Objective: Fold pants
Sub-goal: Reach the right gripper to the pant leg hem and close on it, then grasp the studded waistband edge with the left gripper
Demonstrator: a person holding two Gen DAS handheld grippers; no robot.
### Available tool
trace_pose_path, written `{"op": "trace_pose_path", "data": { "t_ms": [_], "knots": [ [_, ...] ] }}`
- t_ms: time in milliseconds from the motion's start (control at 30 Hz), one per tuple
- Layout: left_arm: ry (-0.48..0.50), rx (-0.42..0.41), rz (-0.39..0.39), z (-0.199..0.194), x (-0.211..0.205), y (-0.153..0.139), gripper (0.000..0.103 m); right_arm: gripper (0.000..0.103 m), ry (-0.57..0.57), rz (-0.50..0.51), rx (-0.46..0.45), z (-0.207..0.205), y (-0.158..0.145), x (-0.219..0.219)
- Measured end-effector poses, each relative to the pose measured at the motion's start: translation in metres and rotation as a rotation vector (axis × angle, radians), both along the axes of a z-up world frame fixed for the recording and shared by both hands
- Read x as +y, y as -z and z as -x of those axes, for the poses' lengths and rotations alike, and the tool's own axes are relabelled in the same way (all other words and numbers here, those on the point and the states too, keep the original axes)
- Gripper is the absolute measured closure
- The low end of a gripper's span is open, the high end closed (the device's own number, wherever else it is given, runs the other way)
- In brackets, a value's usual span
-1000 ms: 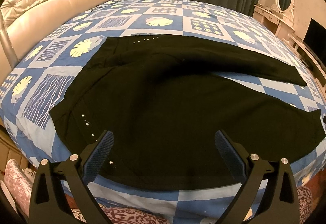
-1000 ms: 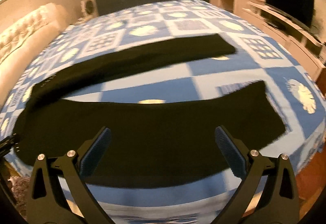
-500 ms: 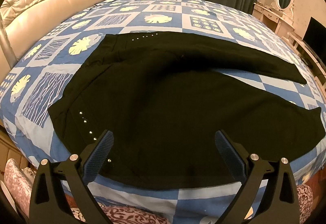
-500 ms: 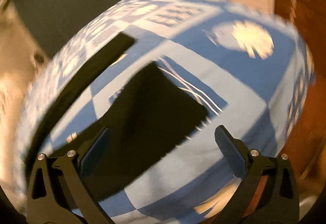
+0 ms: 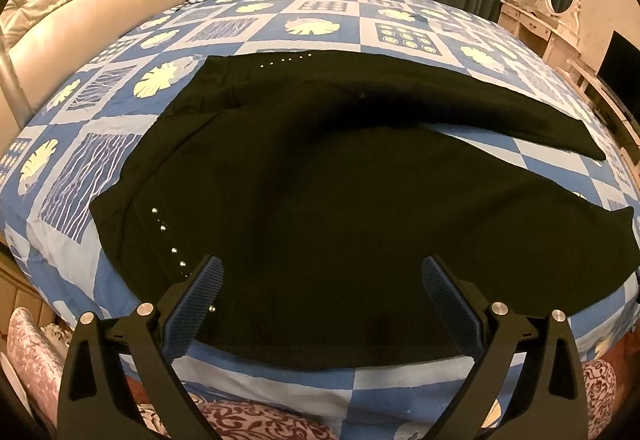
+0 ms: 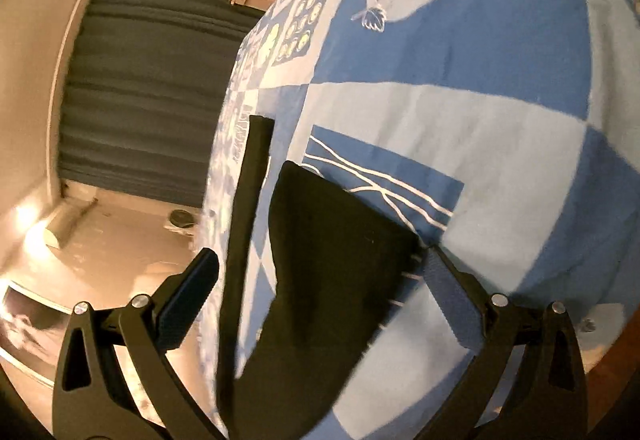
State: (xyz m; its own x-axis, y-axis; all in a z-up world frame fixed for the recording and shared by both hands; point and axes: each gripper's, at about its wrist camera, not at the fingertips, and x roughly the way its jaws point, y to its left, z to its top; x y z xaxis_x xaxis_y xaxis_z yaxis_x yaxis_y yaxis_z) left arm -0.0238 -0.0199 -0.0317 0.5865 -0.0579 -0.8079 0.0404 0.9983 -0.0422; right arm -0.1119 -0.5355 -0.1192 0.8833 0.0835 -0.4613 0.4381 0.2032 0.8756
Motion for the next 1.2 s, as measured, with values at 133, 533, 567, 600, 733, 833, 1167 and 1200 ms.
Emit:
{"op": "trace_pose_path", "data": {
  "t_ms": [133, 533, 567, 600, 733, 833, 1167, 1200],
  "knots": [
    [-0.004, 0.012, 0.011, -0.001, 0.001, 0.002, 0.004, 0.051, -0.028, 0.034, 0.046, -0.008, -0.003, 0.003],
    [-0.010, 0.006, 0.030, -0.004, 0.012, -0.002, 0.004, 0.098, -0.025, 0.061, 0.198, 0.005, 0.004, -0.008],
    [-0.007, 0.000, 0.032, -0.005, 0.013, -0.004, 0.004, 0.098, -0.021, 0.043, 0.194, 0.008, 0.007, -0.011],
    [0.001, -0.010, 0.043, -0.006, 0.015, -0.006, 0.004, 0.098, -0.017, 0.042, 0.198, 0.010, 0.010, -0.012],
    [0.026, -0.030, 0.093, -0.015, 0.029, -0.014, 0.004, 0.098, -0.014, 0.081, 0.223, 0.007, 0.006, -0.011],
    [0.066, 0.021, 0.175, -0.028, 0.043, -0.015, 0.004, 0.098, -0.036, 0.094, 0.223, 0.009, 0.004, -0.012],
    [0.064, 0.042, 0.339, -0.130, 0.171, -0.040, 0.004, 0.032, 0.046, 0.607, 0.345, -0.010, -0.112, 0.036],
    [0.059, 0.034, 0.340, -0.143, 0.181, -0.041, 0.004, 0.028, 0.014, 0.636, 0.331, -0.025, -0.119, 0.048]
  ]
}}
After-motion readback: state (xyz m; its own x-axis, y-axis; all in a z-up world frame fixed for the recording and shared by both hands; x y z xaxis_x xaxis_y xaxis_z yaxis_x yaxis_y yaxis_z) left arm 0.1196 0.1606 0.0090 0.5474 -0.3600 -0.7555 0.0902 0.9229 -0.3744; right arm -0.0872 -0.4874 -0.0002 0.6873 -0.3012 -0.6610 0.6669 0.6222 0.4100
